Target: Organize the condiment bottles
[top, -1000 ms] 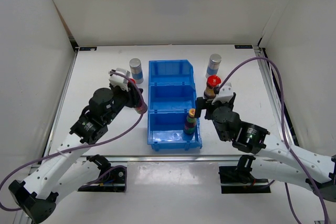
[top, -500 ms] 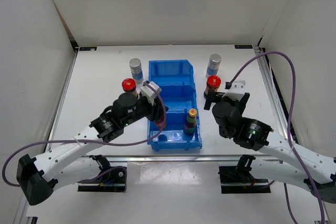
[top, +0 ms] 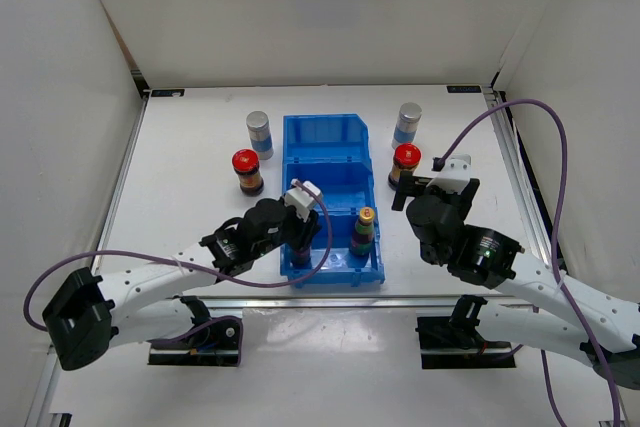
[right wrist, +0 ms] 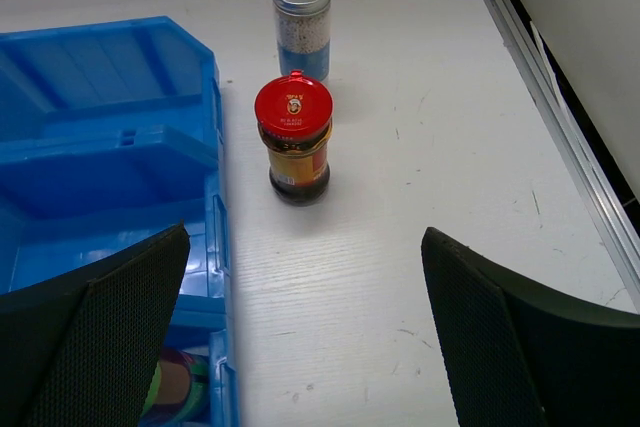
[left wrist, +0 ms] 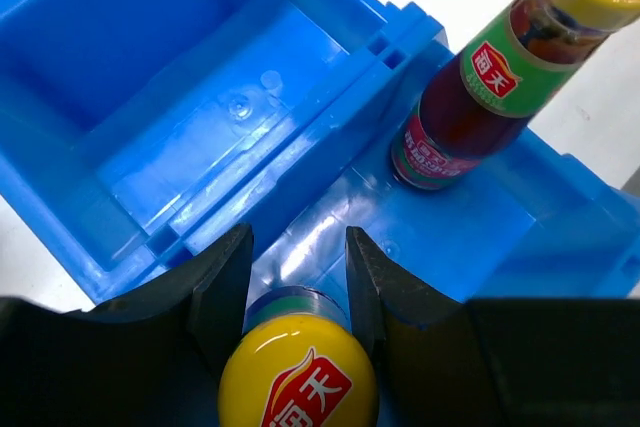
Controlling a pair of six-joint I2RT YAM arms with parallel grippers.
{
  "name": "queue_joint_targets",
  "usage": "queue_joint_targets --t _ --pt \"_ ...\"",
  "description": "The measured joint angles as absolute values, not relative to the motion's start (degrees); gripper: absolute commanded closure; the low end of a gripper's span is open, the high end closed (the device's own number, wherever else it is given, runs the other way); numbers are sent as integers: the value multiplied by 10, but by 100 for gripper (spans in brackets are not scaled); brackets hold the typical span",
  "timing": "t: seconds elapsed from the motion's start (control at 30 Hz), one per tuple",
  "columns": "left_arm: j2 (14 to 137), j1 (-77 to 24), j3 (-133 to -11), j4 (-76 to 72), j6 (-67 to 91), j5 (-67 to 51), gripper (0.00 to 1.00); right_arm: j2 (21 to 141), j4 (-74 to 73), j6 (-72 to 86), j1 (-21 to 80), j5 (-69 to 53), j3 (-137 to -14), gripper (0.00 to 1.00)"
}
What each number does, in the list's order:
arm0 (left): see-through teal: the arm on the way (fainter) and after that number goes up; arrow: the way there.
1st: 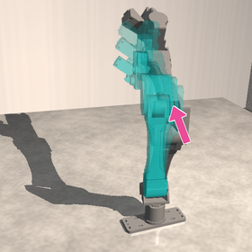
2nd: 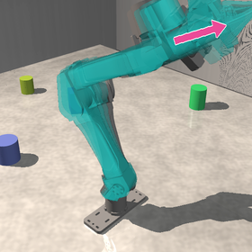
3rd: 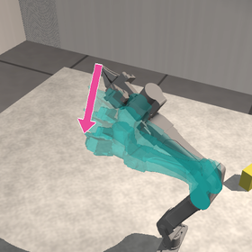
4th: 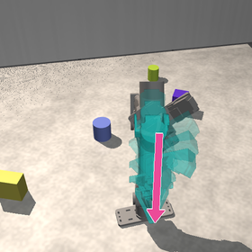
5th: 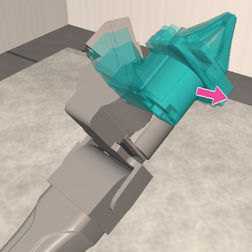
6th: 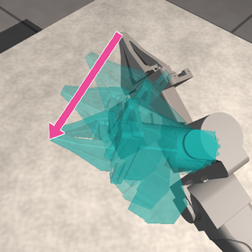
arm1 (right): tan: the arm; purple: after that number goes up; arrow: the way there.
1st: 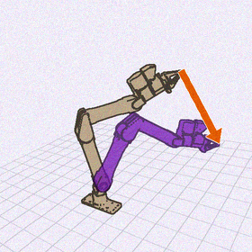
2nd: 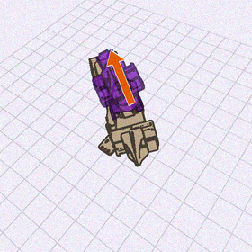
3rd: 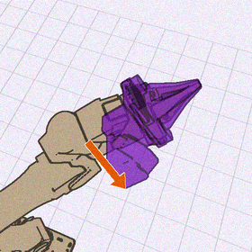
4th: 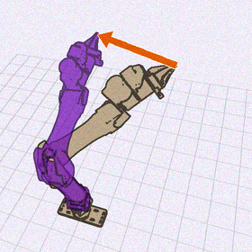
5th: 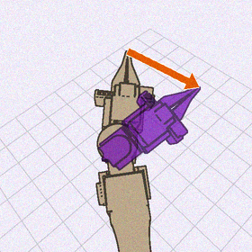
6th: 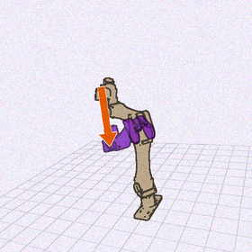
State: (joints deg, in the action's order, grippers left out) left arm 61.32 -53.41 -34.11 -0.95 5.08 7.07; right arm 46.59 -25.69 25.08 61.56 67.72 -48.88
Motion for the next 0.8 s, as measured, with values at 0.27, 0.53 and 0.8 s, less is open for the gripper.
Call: queue_joint_targets --t 0.27,0.53,0.8 --pt "616 -538 -341 -43 44 95 8 466 -262 251 615 678 -489 0" --pt "612 -551 -347 -69 35 117 0 480 -248 211 524 612 -489 0" --pt "561 -552 -419 -19 -6 163 0 620 -190 152 342 470 -510 0"
